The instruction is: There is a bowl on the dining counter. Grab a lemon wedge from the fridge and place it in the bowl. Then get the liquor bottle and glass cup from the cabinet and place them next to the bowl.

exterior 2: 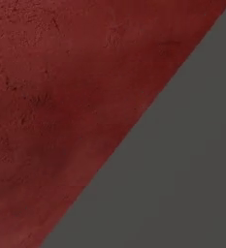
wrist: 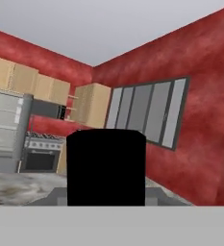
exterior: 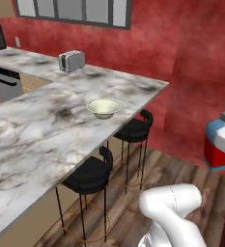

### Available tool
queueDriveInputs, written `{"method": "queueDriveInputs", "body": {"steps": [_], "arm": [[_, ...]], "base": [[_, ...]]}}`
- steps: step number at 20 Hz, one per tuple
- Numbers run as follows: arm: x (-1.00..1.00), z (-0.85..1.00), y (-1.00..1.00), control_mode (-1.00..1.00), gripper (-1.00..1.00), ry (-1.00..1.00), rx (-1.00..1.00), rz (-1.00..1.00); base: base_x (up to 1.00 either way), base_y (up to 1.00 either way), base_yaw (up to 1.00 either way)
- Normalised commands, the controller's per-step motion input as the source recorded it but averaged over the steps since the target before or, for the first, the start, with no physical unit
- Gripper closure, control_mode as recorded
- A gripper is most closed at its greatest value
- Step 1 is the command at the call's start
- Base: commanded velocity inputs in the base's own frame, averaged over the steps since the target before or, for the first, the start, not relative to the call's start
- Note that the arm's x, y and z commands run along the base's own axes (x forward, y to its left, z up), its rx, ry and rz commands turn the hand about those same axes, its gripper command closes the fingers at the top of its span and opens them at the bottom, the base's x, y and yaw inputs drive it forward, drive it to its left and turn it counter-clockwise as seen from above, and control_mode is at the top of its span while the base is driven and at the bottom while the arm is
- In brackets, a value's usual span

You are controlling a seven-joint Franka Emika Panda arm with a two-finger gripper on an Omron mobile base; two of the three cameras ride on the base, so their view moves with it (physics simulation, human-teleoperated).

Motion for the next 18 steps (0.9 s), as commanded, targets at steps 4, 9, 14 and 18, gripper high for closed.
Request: {"method": "queueDriveInputs", "body": {"steps": [4,9,14,18], "arm": [[0.00,0.00,0.00,1.00,1.00,0.00,0.00,0.00],[0.00,0.00,0.00,1.00,1.00,0.00,0.00,0.00],[0.00,0.00,0.00,1.00,1.00,0.00,0.00,0.00],[0.00,0.00,0.00,1.00,1.00,0.00,0.00,0.00]], "base": [[0.79,-0.53,0.47],[0.46,-0.64,0.47],[0.21,-0.67,0.47],[0.35,-0.65,0.50]]}}
